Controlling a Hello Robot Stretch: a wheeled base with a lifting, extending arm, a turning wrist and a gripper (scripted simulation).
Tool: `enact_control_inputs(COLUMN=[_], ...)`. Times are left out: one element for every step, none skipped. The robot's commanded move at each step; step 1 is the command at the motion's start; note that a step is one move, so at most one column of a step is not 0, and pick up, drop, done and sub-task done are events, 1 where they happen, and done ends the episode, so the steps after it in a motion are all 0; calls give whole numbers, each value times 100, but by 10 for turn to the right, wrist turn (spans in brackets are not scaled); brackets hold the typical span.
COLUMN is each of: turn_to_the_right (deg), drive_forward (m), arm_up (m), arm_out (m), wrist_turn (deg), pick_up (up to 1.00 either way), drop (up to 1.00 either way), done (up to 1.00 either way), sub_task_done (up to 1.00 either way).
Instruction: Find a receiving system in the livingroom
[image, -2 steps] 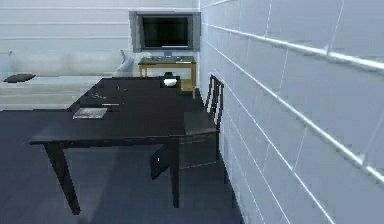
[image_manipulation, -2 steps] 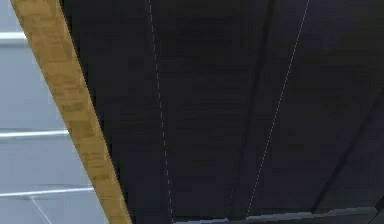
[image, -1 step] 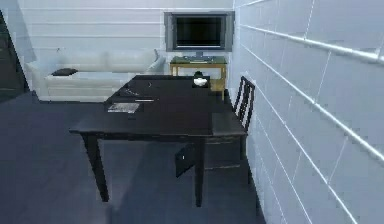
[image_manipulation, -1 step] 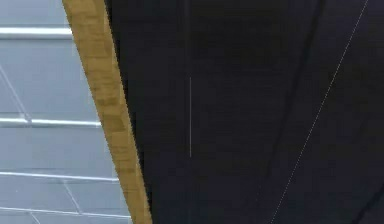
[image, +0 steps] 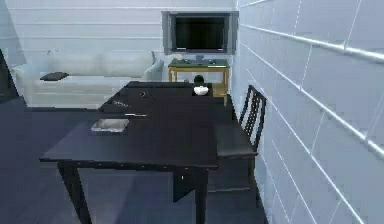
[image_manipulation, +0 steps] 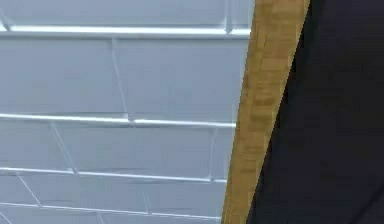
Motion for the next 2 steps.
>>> enact_control_inputs(turn_to_the_right=[-390, 0], drive_forward=[0, 65], arm_up=[0, 0], arm_out=[0, 0], wrist_turn=[0, 0], pick_up=[0, 0], drop=[0, 0], done=[0, 0], sub_task_done=[0, 0])
